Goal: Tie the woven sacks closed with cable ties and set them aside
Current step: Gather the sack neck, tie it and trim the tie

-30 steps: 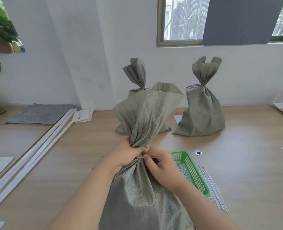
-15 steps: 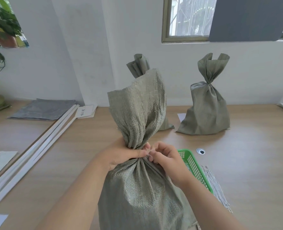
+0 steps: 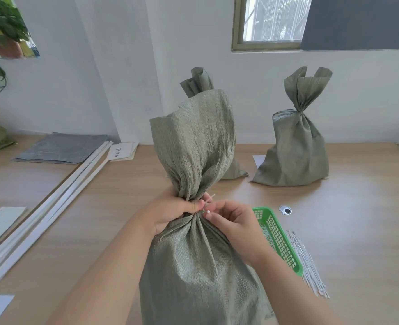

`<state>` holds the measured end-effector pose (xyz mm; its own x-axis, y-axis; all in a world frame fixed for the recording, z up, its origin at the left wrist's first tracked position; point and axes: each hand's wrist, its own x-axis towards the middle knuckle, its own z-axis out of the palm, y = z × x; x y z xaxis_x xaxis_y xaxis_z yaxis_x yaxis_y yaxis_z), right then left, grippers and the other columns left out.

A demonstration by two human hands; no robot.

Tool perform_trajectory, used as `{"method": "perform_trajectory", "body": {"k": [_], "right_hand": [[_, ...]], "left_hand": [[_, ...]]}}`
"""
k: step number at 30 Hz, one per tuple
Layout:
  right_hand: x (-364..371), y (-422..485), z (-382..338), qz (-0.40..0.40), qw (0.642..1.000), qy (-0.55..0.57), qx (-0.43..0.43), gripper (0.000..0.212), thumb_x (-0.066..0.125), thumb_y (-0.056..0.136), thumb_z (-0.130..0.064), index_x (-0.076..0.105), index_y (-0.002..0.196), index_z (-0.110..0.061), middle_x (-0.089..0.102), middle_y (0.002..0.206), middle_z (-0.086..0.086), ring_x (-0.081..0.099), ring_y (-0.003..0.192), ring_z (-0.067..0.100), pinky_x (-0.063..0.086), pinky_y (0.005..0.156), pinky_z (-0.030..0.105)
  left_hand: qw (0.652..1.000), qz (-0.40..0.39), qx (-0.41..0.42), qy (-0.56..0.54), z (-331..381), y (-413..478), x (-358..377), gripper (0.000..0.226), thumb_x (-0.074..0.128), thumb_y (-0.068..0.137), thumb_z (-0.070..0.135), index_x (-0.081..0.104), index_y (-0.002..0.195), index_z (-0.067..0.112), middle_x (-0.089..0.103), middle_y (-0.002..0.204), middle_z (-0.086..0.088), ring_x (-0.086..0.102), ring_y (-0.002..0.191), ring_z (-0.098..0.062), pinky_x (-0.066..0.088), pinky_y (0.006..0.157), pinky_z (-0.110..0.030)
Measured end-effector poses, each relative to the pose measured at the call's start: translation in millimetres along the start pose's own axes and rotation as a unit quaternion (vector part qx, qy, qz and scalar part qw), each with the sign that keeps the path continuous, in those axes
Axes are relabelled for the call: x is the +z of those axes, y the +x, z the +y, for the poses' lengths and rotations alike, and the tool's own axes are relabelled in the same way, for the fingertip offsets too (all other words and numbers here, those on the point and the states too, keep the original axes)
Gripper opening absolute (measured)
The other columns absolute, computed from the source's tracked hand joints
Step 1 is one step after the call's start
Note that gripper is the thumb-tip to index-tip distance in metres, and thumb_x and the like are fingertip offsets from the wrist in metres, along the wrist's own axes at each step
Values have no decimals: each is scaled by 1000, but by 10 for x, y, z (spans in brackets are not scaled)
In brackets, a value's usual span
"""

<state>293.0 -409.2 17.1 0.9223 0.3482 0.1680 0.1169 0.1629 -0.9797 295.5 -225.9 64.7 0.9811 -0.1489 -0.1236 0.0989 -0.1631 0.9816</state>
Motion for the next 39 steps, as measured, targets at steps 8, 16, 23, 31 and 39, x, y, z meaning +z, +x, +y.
{"method": "perform_trajectory", "body": {"k": [8,16,23,31,39], "right_hand": [[100,31,49,68,998,2,5,10,63,94,-2,72,95,-7,72,84,9,59,76,14,49,71,28],[189,73,1,98,995,5,3,13,59,98,-8,71,90,-9,70,78,3,60,74,10,48,70,22],[285,163,26,148,989,-18,9,16,62,96,-13,73,84,-19,66,72,3,48,68,16,41,66,34],[321,135,103,163,985,-47,-13,17,61,95,-15,73,88,-27,70,77,11,51,67,19,46,66,39],[314,118,129,166,984,-64,-25,28,59,95,-7,72,84,-30,67,80,20,48,65,21,45,65,40]], "left_hand": [[999,-10,38,27,21,10,-20,16,67,90,7,67,77,16,63,82,-5,59,82,-16,47,81,-32],[998,9,52,34,47,-5,5,20,65,92,9,66,73,15,67,79,-3,63,77,-11,48,67,-19],[996,29,78,42,39,-4,34,27,68,92,10,59,67,10,57,69,-3,55,70,-11,45,68,-18],[994,55,57,77,101,8,105,23,63,85,-3,56,63,3,53,63,-4,48,53,-2,35,47,-9],[994,51,66,74,71,17,104,19,68,80,0,59,64,2,55,64,-6,51,57,-7,38,50,-11]]}}
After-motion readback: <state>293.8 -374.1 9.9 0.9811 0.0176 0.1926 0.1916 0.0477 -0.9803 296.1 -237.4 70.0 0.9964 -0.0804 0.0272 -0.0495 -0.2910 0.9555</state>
